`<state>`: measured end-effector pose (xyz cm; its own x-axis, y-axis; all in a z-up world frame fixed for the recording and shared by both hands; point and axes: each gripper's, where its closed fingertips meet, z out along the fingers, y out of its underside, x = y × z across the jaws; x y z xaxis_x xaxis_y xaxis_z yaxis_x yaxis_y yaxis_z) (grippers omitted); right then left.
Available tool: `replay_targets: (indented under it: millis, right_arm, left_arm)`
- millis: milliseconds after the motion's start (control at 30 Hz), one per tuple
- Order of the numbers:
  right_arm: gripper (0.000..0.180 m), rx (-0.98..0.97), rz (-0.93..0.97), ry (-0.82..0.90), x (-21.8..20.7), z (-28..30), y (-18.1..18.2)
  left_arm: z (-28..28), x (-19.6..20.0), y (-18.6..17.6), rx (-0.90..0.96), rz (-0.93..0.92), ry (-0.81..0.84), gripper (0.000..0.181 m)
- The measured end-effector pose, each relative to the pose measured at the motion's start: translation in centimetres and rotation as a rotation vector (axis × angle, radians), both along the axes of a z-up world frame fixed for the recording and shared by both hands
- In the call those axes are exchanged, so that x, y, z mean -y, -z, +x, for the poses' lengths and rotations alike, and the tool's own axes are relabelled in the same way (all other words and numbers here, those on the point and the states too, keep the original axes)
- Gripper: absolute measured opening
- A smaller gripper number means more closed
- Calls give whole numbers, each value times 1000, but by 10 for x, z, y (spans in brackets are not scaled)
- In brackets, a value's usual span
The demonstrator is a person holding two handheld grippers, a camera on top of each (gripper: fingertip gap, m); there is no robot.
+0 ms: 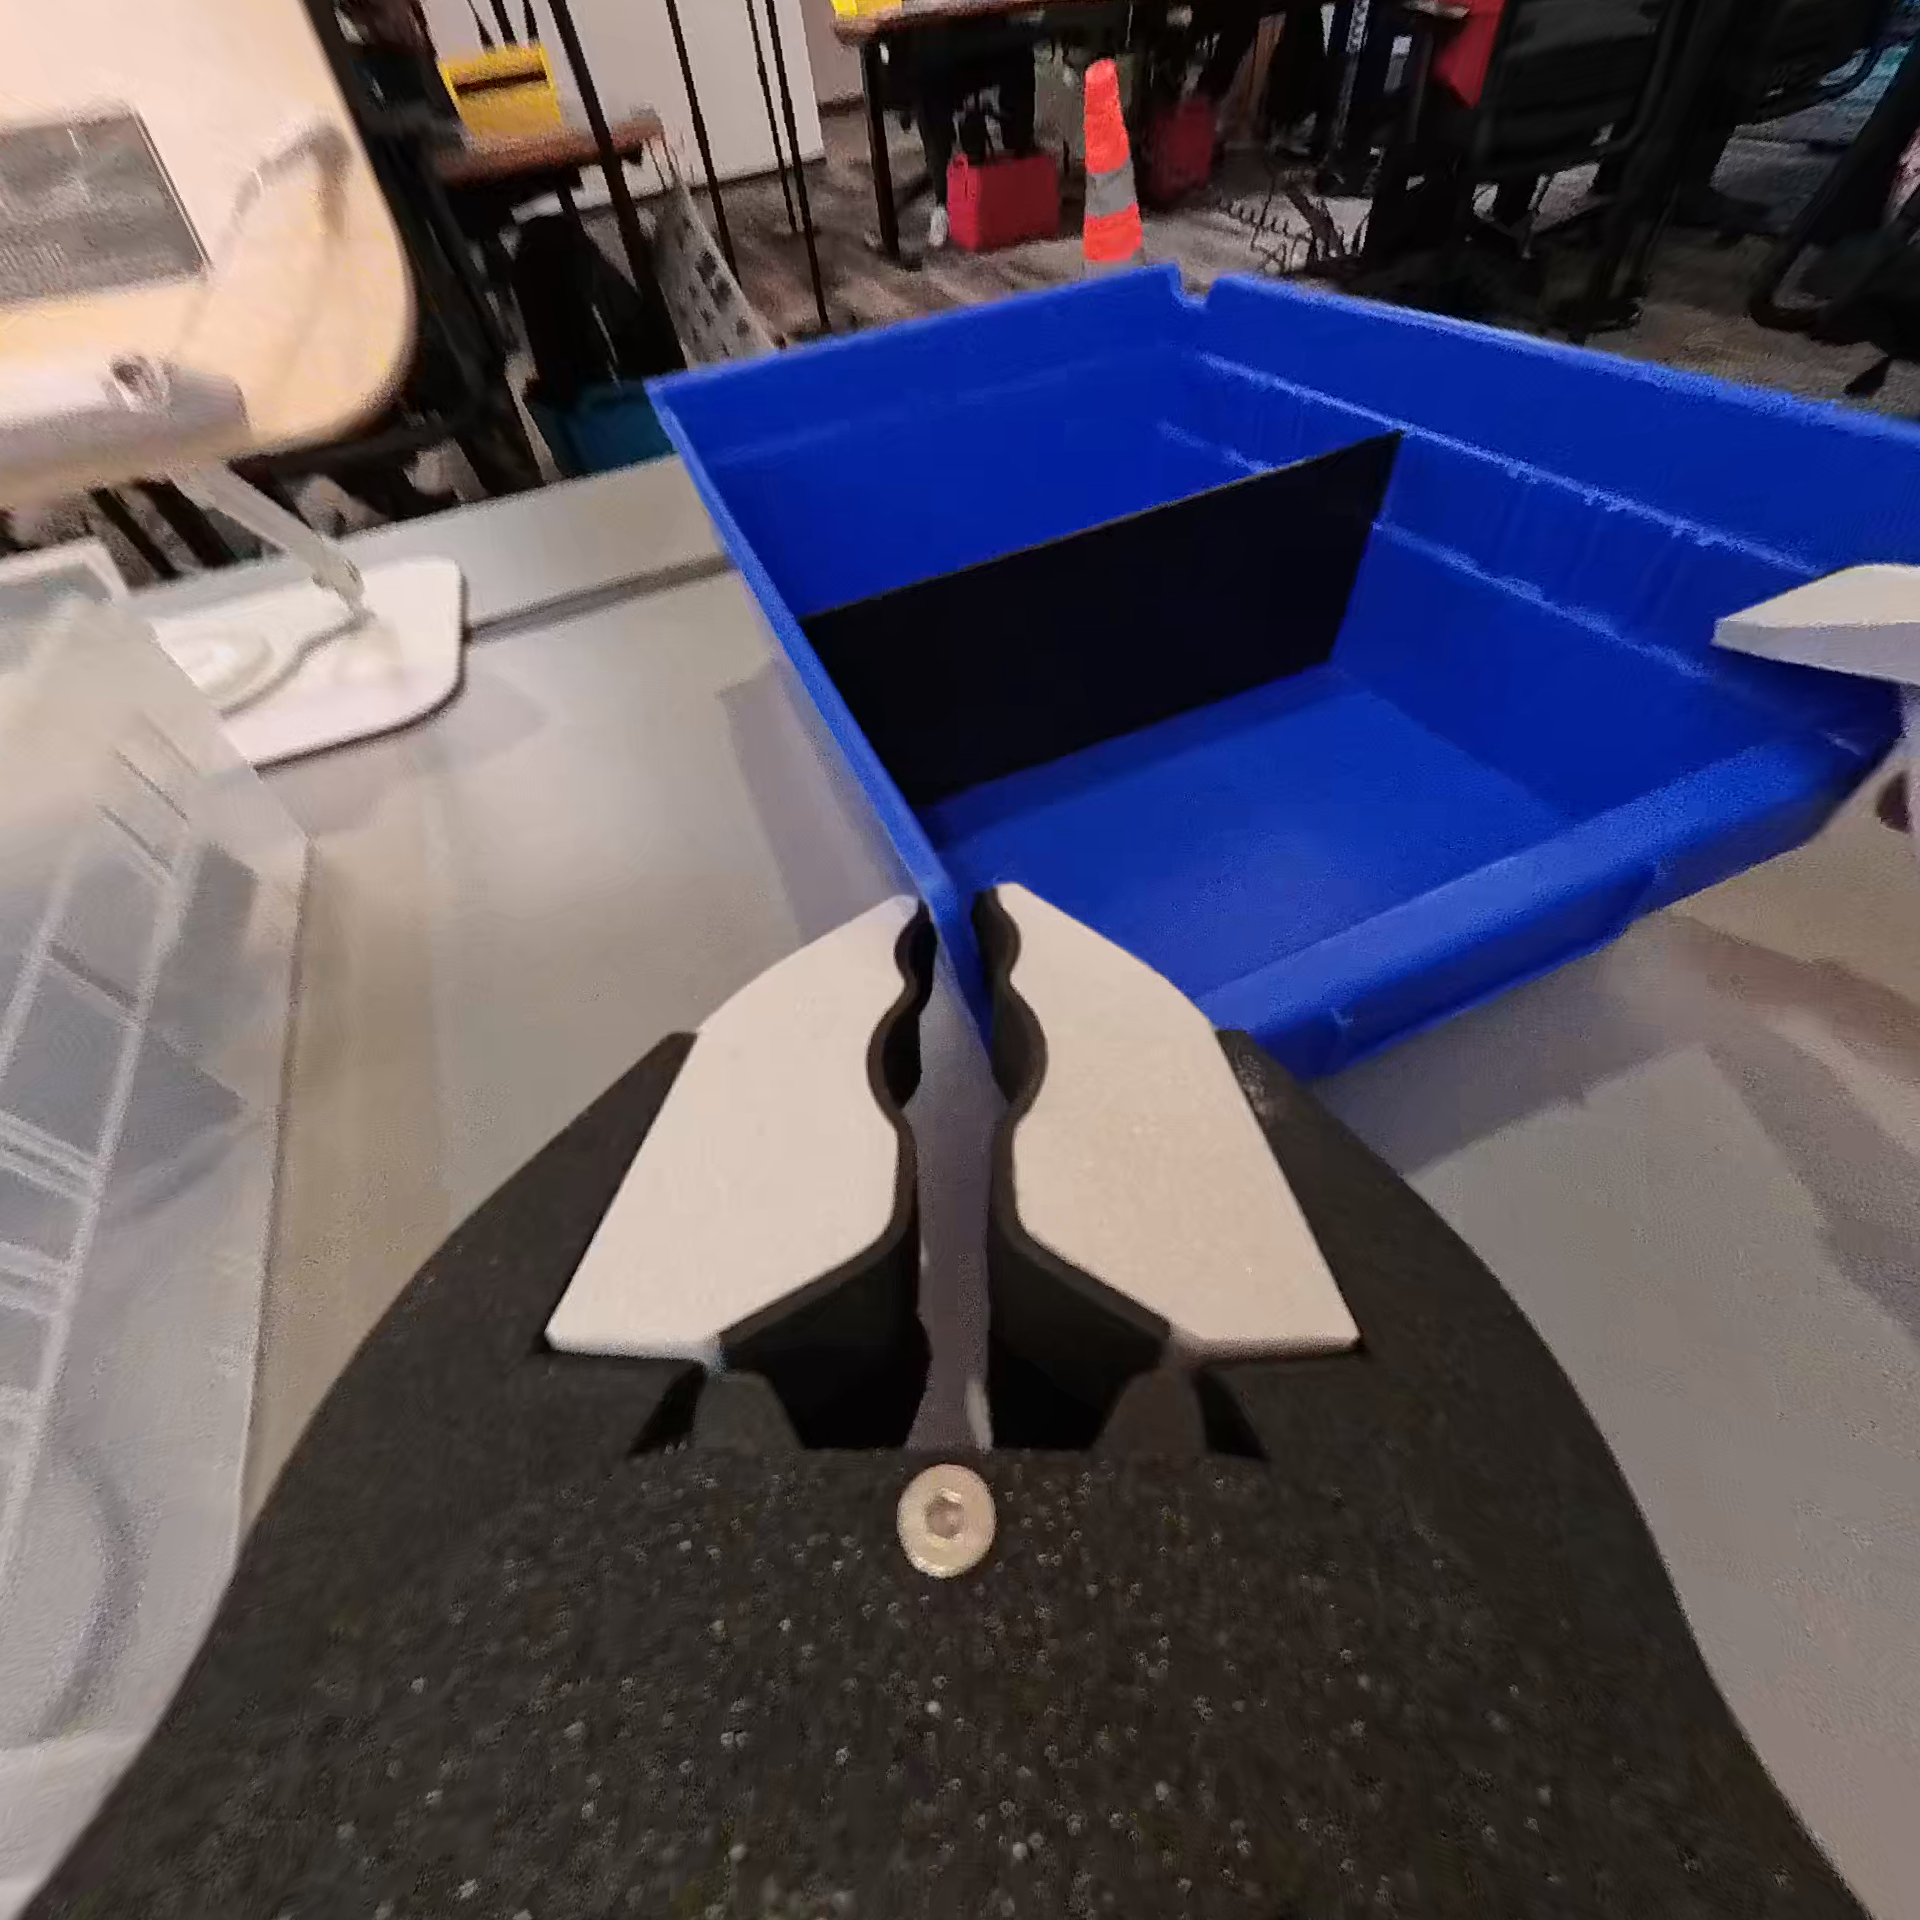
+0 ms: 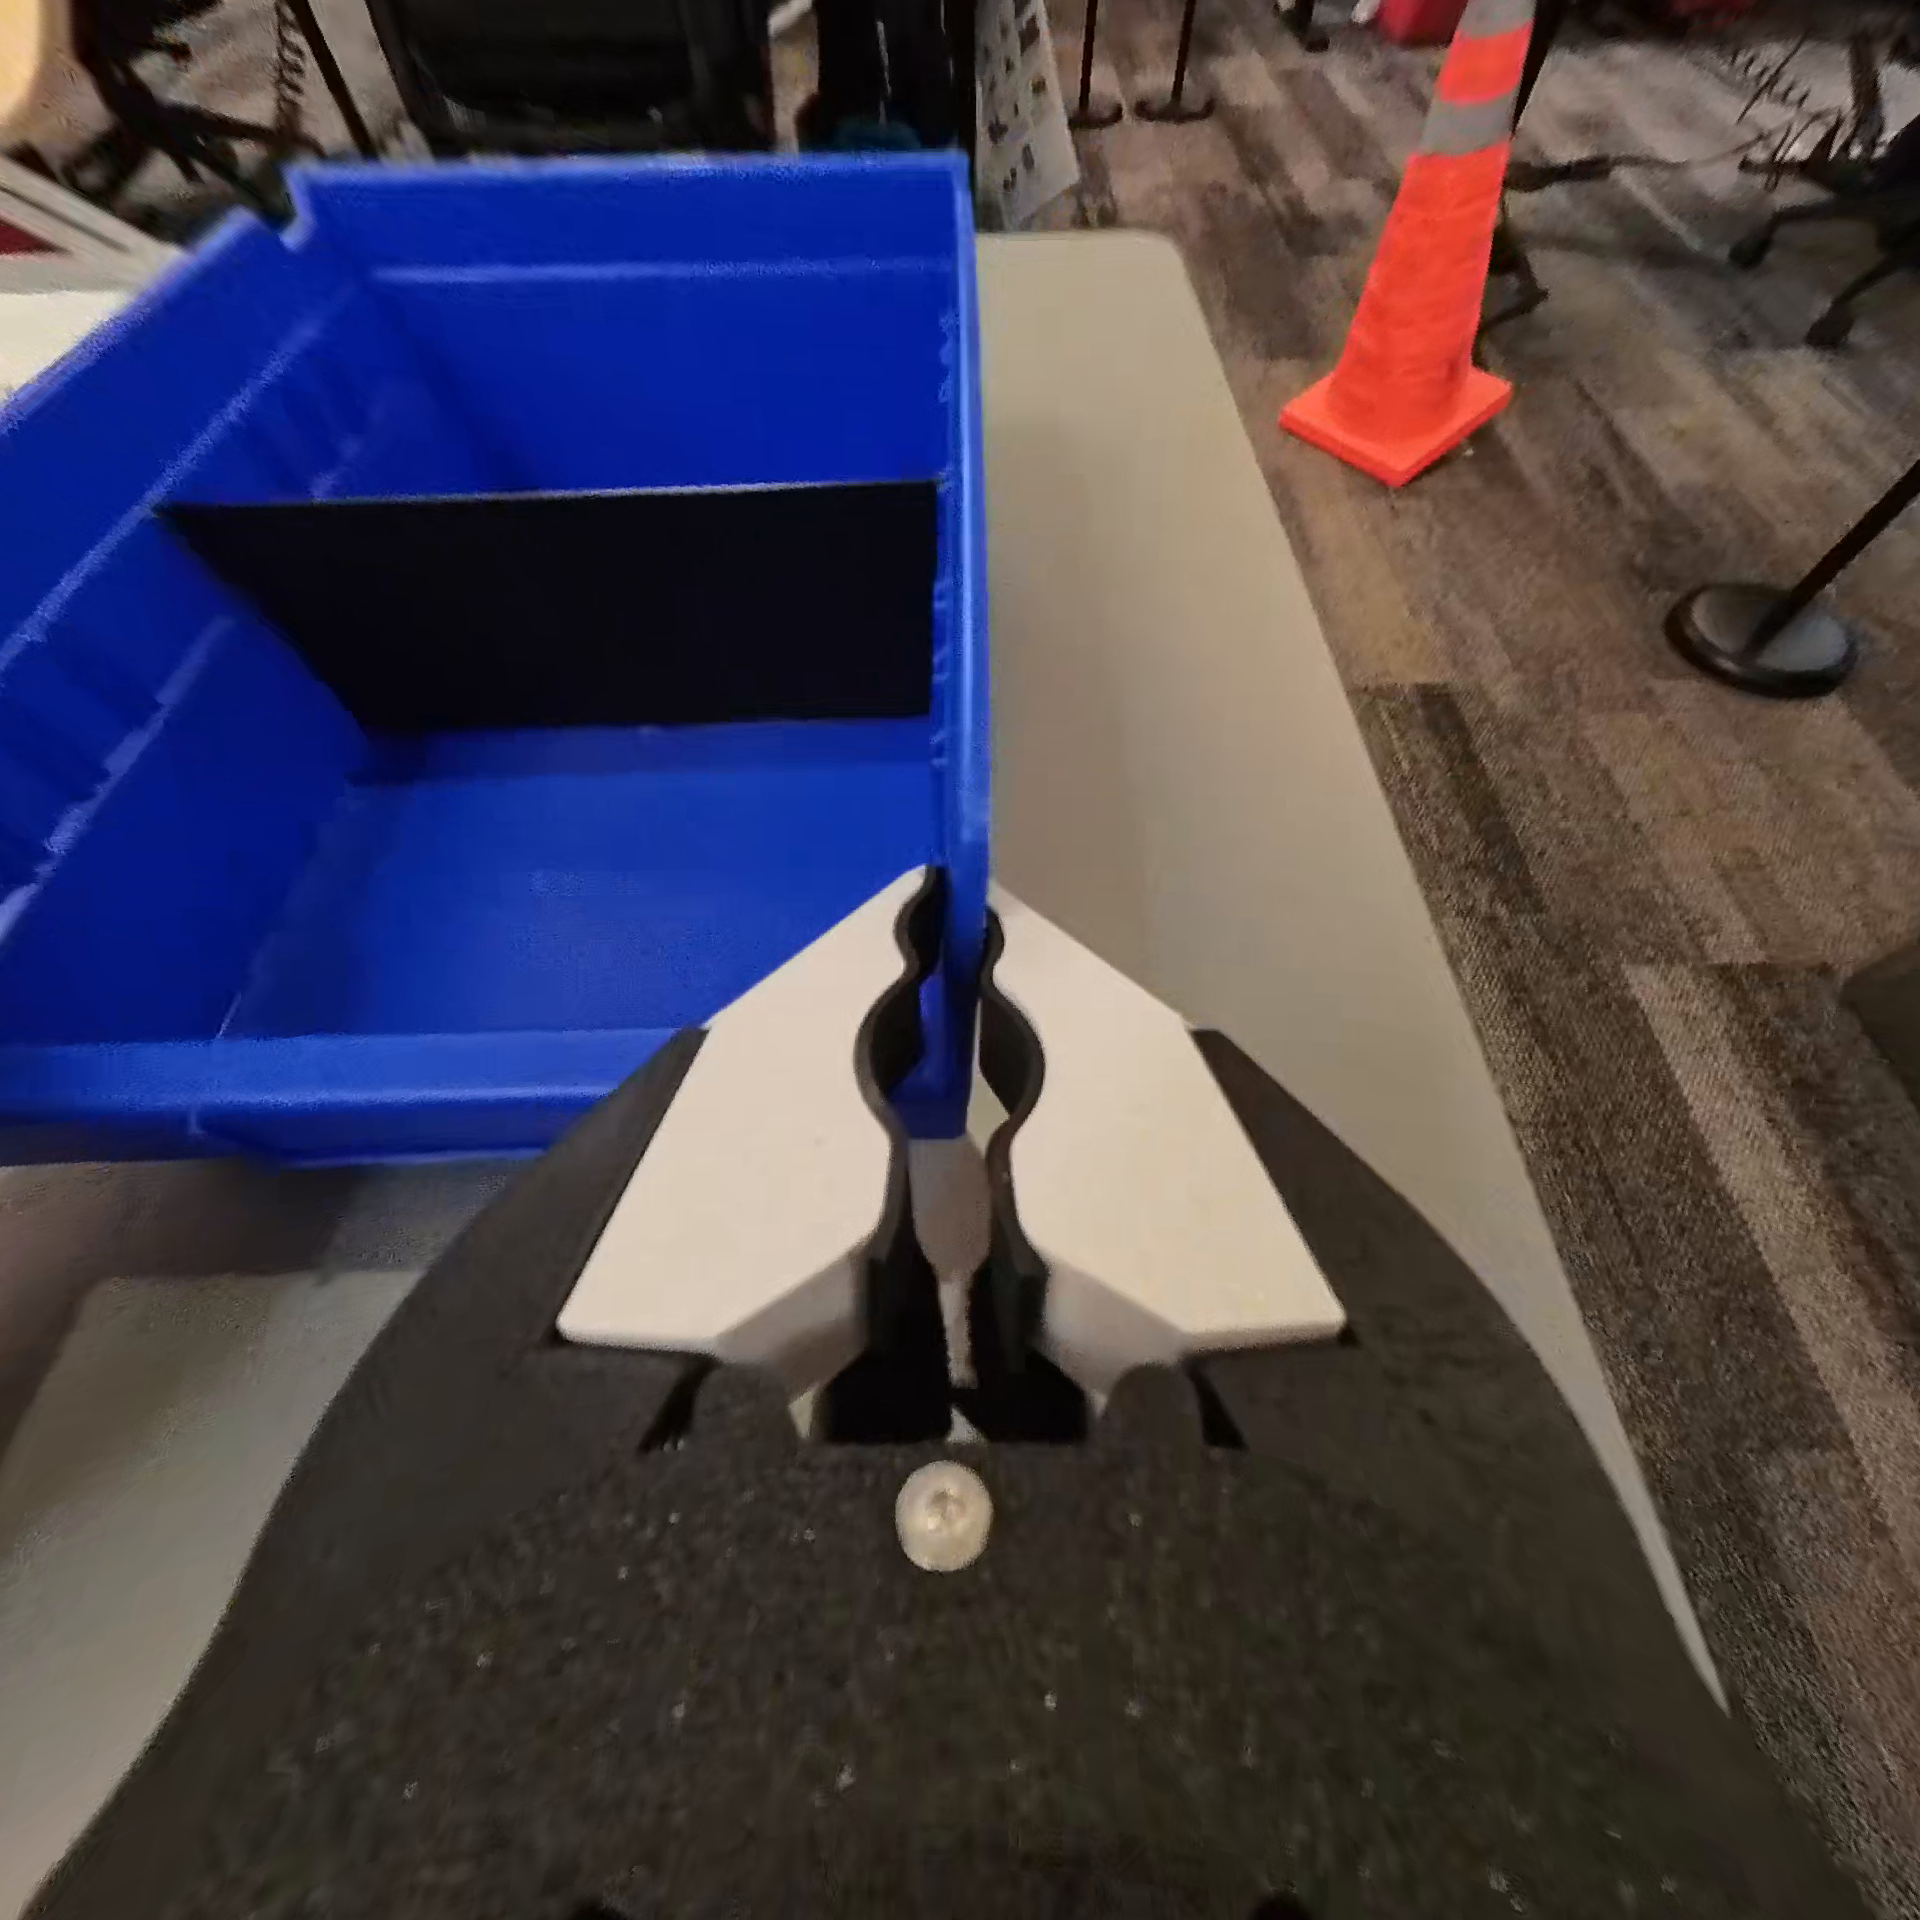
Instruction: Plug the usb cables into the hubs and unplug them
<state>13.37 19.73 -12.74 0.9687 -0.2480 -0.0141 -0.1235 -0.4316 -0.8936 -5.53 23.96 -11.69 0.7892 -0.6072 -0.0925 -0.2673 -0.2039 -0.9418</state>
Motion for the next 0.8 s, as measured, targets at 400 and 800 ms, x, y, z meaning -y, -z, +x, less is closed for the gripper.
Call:
replay_targets:
  millis: [400, 800]
  right_arm:
    - [17, 100, 28, 129, 36, 6, -27]
    - [29, -110, 261, -450, -2, -325, -77]
  left_arm:
    - [-28, 49, -56, 203, -121, 323, 26]
    - [-369, -12, -64, 40, 239, -446, 24]
